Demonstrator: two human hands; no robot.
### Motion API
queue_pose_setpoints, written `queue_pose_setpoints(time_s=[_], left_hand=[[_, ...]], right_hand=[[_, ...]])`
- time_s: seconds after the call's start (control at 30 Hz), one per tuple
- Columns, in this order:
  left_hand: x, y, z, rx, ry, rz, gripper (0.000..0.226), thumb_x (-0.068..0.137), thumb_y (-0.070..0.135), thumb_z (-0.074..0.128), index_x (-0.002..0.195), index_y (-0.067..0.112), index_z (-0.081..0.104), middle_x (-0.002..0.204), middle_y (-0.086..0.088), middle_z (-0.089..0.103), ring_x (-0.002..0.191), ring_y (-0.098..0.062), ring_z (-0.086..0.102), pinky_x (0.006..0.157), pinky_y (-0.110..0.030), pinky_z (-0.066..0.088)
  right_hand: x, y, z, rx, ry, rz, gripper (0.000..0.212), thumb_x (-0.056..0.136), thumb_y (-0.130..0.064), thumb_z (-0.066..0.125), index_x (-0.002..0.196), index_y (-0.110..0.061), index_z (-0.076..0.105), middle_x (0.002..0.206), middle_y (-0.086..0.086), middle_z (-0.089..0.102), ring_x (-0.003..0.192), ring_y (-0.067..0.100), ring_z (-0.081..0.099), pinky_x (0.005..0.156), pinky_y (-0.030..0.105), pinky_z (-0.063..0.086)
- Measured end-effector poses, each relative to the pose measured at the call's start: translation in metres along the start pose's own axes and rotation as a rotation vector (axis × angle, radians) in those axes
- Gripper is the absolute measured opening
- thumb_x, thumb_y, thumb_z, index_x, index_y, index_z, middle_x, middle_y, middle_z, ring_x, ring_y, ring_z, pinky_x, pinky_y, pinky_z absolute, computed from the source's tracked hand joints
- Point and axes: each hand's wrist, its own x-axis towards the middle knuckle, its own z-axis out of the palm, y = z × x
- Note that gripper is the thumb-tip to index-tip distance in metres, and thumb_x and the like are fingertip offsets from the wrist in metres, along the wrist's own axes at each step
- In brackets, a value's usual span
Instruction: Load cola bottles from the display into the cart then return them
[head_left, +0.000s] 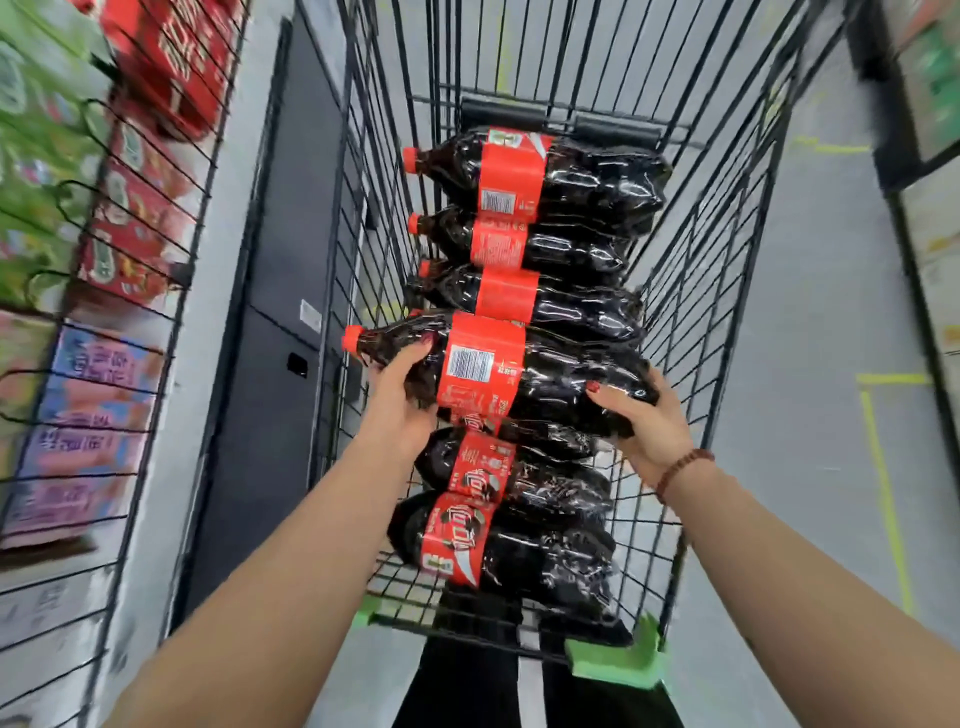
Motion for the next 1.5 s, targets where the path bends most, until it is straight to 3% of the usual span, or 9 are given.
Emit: queue_pose_setpoints(time_s=[0.17,0.37,0.6,0.7,0.8,0.97,1.13,1.43,1.5], left_hand=[[-0.049,0.008,0.007,-0.039,-0.069,0.166,0.083,0.068,0.017,0.077,0.144,0.012,0.043,0.123,-0.010,0.064,0.089,-0.019,0.069,0.062,-0.027,0.056],[-0.121,0.003,0.004,-0.088,-0.073,0.371,0.099,0.056,0.026,0.084,0.144,0.014,0.041,0.125,-0.010,0.065,0.091,-0.018,0.069,0.064,-0.030,0.056],[-0.232,-0.009,-0.007,-0.134,0.017,0.672,0.092,0.057,0.028,0.080,0.139,0.009,0.043,0.105,-0.005,0.065,0.078,-0.015,0.068,0.057,-0.028,0.054],[-0.285,-0.018,-0.025,-0.226,0.098,0.780,0.062,0.070,0.021,0.074,0.126,0.014,0.048,0.095,-0.003,0.067,0.074,-0.013,0.069,0.056,-0.026,0.054],[-0.340,-0.028,-0.050,-0.263,0.200,0.883,0.077,0.066,0.025,0.078,0.136,0.010,0.048,0.107,-0.003,0.067,0.087,-0.013,0.066,0.064,-0.027,0.054],[-0.424,-0.059,-0.107,-0.348,0.351,1.032,0.091,0.062,0.028,0.078,0.143,0.010,0.042,0.120,-0.008,0.063,0.097,-0.018,0.063,0.072,-0.030,0.055],[-0.505,-0.116,-0.170,-0.496,0.496,1.172,0.066,0.079,0.016,0.067,0.140,0.003,0.044,0.111,-0.010,0.065,0.082,-0.013,0.068,0.061,-0.025,0.053],[-0.668,-0.253,-0.302,-0.703,0.850,1.298,0.068,0.063,0.022,0.077,0.127,0.015,0.051,0.108,-0.007,0.065,0.091,-0.018,0.062,0.059,-0.026,0.052],[-0.702,-0.287,-0.329,-0.735,0.907,1.306,0.077,0.059,0.024,0.081,0.129,0.014,0.051,0.113,-0.010,0.068,0.098,-0.020,0.064,0.070,-0.031,0.054]], right_hand=[[-0.028,-0.027,-0.004,-0.012,-0.113,-0.069,0.075,0.062,-0.002,0.081,0.125,-0.024,0.047,0.111,0.006,0.069,0.104,0.022,0.067,0.096,0.045,0.050],[-0.060,-0.054,-0.007,-0.083,-0.291,-0.146,0.135,0.029,-0.024,0.098,0.145,-0.022,0.031,0.125,0.009,0.064,0.114,0.027,0.062,0.105,0.058,0.039],[-0.112,-0.074,0.003,-0.144,-0.580,-0.201,0.080,0.070,0.004,0.077,0.139,-0.014,0.040,0.106,0.008,0.072,0.095,0.025,0.070,0.085,0.047,0.056],[-0.140,-0.070,0.021,-0.192,-0.703,-0.223,0.065,0.072,0.009,0.071,0.130,-0.010,0.048,0.103,0.008,0.071,0.092,0.026,0.070,0.077,0.043,0.059],[-0.174,-0.056,0.042,-0.227,-0.843,-0.216,0.069,0.067,0.007,0.075,0.129,-0.007,0.049,0.118,0.018,0.066,0.105,0.036,0.065,0.085,0.051,0.055],[-0.235,-0.015,0.078,-0.309,-1.029,-0.138,0.056,0.070,0.005,0.074,0.117,-0.018,0.054,0.115,0.012,0.066,0.101,0.030,0.067,0.084,0.050,0.055],[-0.310,0.053,0.102,-0.418,-1.242,-0.058,0.062,0.070,0.004,0.074,0.127,-0.010,0.052,0.112,0.012,0.067,0.100,0.029,0.066,0.078,0.043,0.057],[-0.472,0.224,0.093,-0.619,-1.533,0.159,0.078,0.053,-0.011,0.087,0.124,-0.019,0.057,0.115,0.012,0.069,0.105,0.031,0.066,0.086,0.052,0.053],[-0.508,0.265,0.084,-0.650,-1.562,0.183,0.070,0.059,-0.006,0.083,0.123,-0.019,0.058,0.112,0.011,0.070,0.101,0.027,0.068,0.086,0.050,0.052]])
